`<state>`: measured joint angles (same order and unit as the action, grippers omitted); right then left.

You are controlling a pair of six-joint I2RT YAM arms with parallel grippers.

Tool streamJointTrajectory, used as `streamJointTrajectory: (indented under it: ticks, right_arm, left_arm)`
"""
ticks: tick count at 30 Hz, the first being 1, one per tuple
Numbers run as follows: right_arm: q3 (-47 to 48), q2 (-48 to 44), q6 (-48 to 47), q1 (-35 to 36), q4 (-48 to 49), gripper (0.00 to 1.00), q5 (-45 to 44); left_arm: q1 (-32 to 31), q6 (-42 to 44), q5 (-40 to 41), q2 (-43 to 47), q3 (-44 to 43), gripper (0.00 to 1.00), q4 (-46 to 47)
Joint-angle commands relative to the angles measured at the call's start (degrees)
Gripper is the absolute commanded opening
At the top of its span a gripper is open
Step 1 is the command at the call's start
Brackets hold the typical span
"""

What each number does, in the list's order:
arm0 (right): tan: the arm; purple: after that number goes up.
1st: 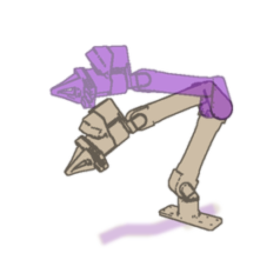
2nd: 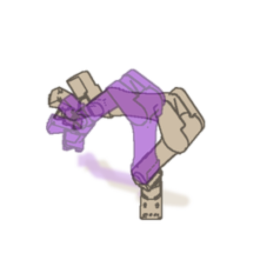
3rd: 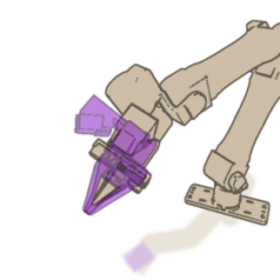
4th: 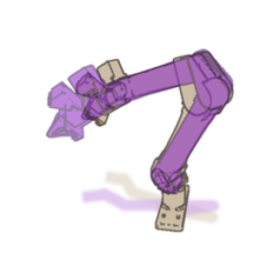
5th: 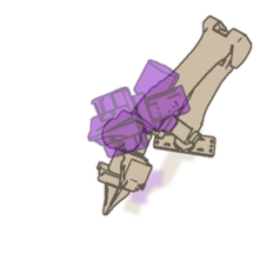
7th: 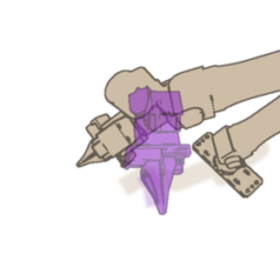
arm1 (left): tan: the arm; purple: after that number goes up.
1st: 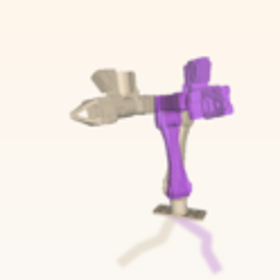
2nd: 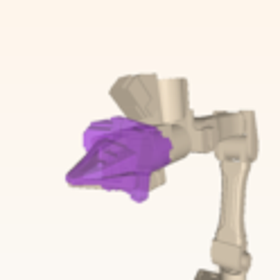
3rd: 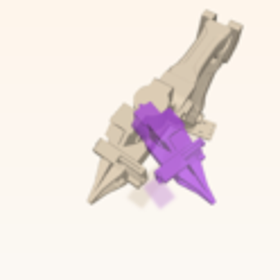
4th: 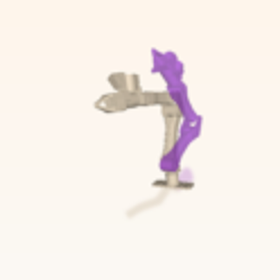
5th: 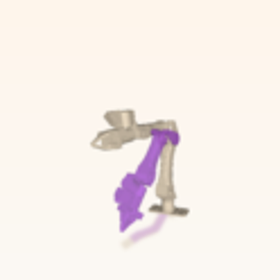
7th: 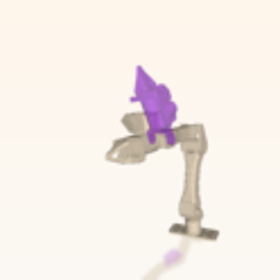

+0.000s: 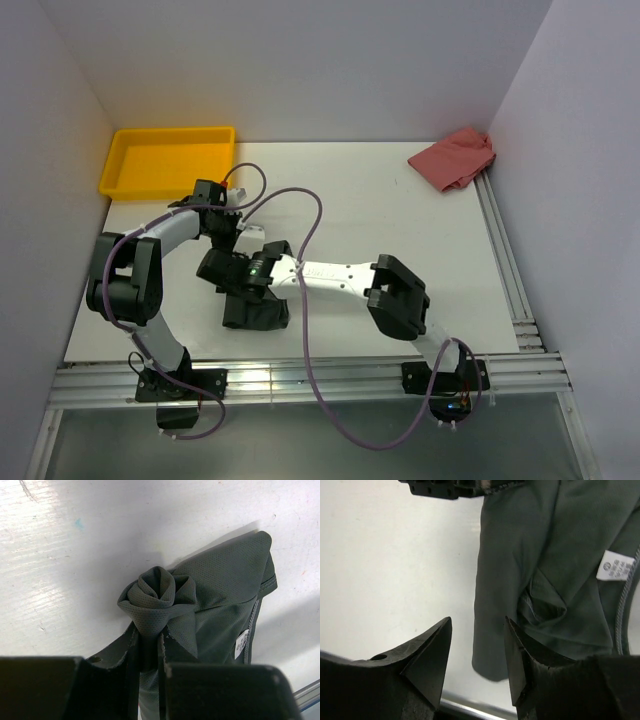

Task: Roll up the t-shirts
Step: Roll the tshirt

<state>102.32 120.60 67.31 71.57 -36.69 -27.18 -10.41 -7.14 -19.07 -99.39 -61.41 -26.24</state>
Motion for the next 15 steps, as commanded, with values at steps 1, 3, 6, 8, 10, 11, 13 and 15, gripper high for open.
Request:
streamJointTrajectory:
  ticks: [1, 3, 6, 8, 10, 11, 13, 15]
  right_arm:
    - [5.9, 4.7, -3.0, -0.2, -5.2, 0.53, -3.8]
    - [9.2, 7.3, -3.5, -0.3, -5.8, 0.53, -3.6]
    - [12.1, 9.9, -3.7, -0.3, -7.2, 0.53, -3.2]
    - [12.5, 10.9, -3.3, -0.3, -8.0, 0.53, -2.9]
    - [11.9, 11.2, -2.7, -0.3, -8.3, 0.53, -2.5]
    - [11.7, 11.3, -2.4, -0.3, -8.4, 0.53, -2.3]
    - [11.0, 11.5, -2.6, -0.3, -8.3, 0.54, -1.3]
    - [11.0, 12.1, -2.6, -0.2, -8.8, 0.55, -0.8]
  left_arm:
    - [-0.5, 0.1, 0.2, 1.2, -1.5, 0.0, -0.4]
    - [-0.5, 0.1, 0.1, 1.0, -1.5, 0.0, -0.5]
    - [-0.5, 0.2, 0.0, 1.0, -1.6, 0.0, -0.6]
    - [-0.5, 0.3, -0.2, 1.0, -1.6, 0.0, -0.6]
    - [-0.5, 0.2, -0.2, 1.0, -1.6, 0.01, -0.6]
    - [-0.5, 0.1, -0.3, 1.0, -1.7, 0.01, -0.5]
    - [-0.5, 0.2, -0.3, 1.0, -1.6, 0.02, -0.5]
    - [-0.5, 0.1, -0.3, 0.9, -1.7, 0.04, -0.6]
